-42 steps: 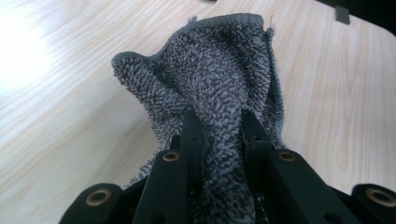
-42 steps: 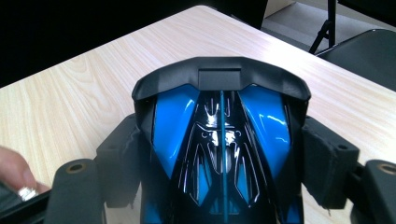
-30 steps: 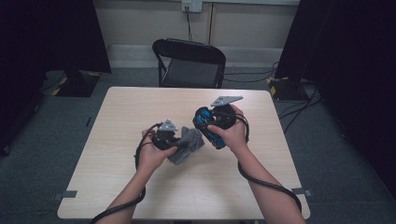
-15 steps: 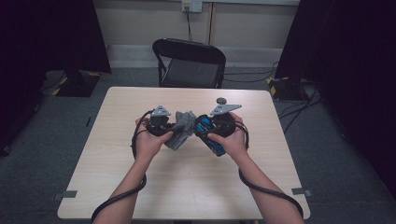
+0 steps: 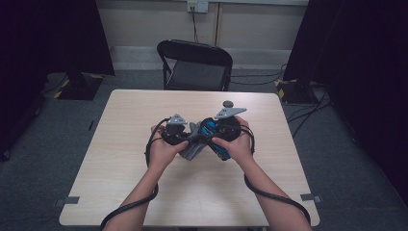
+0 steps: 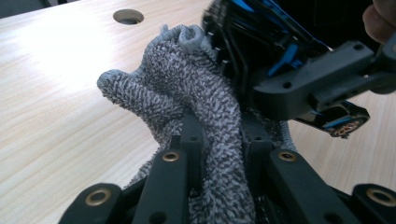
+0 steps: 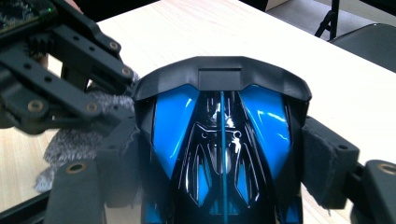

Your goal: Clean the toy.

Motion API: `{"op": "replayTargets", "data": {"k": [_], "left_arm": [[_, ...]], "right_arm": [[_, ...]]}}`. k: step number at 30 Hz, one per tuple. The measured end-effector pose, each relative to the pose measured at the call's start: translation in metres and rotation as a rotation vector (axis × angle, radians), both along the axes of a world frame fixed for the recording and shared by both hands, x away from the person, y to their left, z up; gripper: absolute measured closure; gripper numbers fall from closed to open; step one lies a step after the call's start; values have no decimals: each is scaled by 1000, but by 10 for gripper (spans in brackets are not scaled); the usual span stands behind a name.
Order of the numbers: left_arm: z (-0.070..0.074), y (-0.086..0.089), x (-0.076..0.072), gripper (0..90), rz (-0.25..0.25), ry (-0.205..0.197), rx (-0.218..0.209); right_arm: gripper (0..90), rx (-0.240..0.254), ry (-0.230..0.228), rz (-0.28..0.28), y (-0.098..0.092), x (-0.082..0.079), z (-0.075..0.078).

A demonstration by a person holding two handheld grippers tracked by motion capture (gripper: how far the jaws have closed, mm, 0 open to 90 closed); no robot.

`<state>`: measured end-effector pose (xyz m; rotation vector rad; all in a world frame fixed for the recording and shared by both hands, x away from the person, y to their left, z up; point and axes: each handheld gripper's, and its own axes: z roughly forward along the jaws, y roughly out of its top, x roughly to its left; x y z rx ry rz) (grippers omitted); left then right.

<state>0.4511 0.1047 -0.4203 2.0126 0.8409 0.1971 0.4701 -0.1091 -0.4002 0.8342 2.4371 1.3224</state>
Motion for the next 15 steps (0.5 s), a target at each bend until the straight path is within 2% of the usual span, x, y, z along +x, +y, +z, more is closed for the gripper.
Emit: {"op": "replayTargets", "data": {"k": [5,15], "left_arm": [[-4,-6,-4,756,-20,1,23],[-12,-17,-10,756,-47,6,22]], "right_arm": [[257,-10,-4,3,4,1,1],[257,-11,0,-5,14,6,4]]}}
